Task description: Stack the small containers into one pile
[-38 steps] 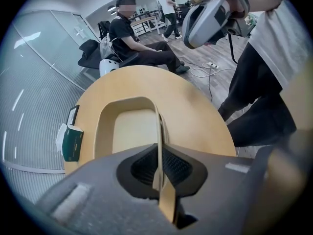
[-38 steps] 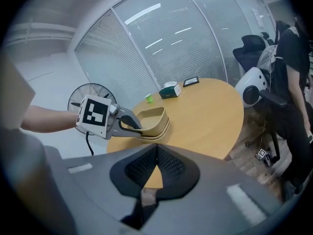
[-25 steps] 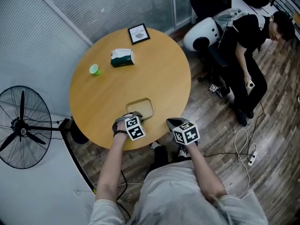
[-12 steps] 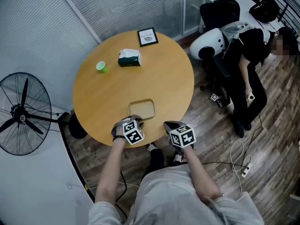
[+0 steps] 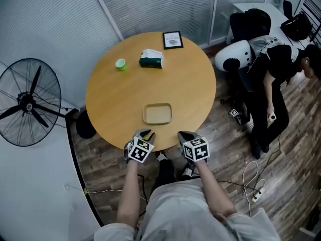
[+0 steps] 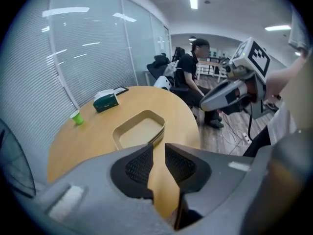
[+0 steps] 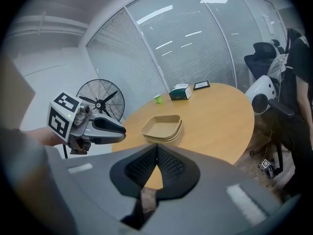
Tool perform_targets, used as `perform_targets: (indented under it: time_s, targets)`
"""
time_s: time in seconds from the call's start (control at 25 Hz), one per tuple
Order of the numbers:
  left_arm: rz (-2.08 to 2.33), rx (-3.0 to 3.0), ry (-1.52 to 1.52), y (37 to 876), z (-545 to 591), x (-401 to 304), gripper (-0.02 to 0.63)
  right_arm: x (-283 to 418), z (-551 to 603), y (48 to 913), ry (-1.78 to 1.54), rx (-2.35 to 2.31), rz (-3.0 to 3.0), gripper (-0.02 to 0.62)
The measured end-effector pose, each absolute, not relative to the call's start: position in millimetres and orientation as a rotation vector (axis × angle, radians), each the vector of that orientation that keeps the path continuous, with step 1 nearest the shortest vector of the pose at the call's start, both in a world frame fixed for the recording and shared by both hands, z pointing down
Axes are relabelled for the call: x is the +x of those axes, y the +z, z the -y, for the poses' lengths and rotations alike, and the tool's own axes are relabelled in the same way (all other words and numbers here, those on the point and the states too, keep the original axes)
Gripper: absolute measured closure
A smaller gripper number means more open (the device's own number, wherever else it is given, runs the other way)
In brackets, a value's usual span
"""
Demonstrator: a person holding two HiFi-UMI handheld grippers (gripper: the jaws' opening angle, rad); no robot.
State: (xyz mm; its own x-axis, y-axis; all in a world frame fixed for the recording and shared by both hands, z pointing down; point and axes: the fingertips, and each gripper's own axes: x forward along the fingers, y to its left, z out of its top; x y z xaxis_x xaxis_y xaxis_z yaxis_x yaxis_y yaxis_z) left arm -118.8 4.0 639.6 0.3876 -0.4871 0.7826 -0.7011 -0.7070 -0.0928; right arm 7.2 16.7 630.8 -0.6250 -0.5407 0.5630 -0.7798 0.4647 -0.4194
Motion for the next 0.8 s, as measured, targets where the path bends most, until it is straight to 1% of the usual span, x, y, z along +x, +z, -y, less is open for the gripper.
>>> perform_targets:
  time_s: [0.28,0.56,0.8]
  targets:
    - [1.301,2.260,0.850,614.7,-16.8,-126.7,0.528,10.3,-22.1,624.4,0.903,1.154,2.395,0.595]
    - [1.458,2.172,0.613,605.0,-35.5,-126.1,0.528,17.0,-26.8,624.5,0.858,1.157,2.401,0.595]
    - [1.495,2.175,0.569,602.3,-40.3,-124.4,0.528,21.9,-30.1,624.0,0.834,1.160,2.402,0.595]
